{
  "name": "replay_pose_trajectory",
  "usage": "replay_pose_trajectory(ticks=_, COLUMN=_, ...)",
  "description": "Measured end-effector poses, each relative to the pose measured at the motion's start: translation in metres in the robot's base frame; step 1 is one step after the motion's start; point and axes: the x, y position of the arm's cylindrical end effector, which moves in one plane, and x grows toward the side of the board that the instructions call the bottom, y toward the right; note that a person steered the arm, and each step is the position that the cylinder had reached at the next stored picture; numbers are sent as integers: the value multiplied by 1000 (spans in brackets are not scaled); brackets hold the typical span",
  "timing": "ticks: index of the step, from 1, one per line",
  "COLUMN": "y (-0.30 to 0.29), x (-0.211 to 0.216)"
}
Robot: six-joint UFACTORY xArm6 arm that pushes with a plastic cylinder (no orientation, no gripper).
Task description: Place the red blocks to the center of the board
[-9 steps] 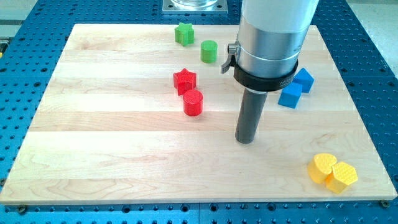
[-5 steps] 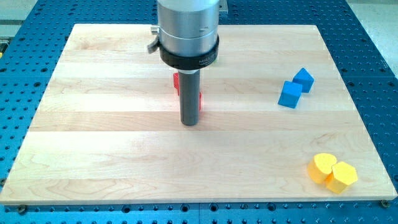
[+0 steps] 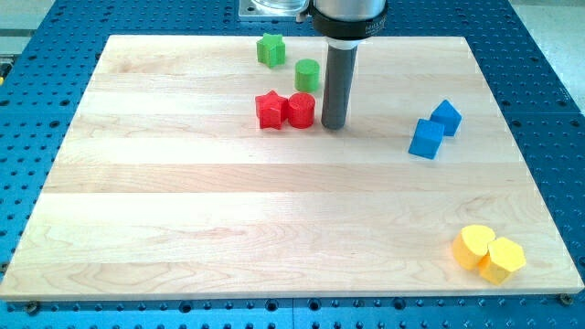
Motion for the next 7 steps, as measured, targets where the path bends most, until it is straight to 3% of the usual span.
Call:
replay_pose_trajectory(ticks=3, y=7, x=0)
replay_pose_trajectory(ticks=5, y=50, x=-45)
replay_pose_trajectory(ticks=6, y=34, x=-62)
replay_pose_trajectory(ticks=7, y=-30, x=-72)
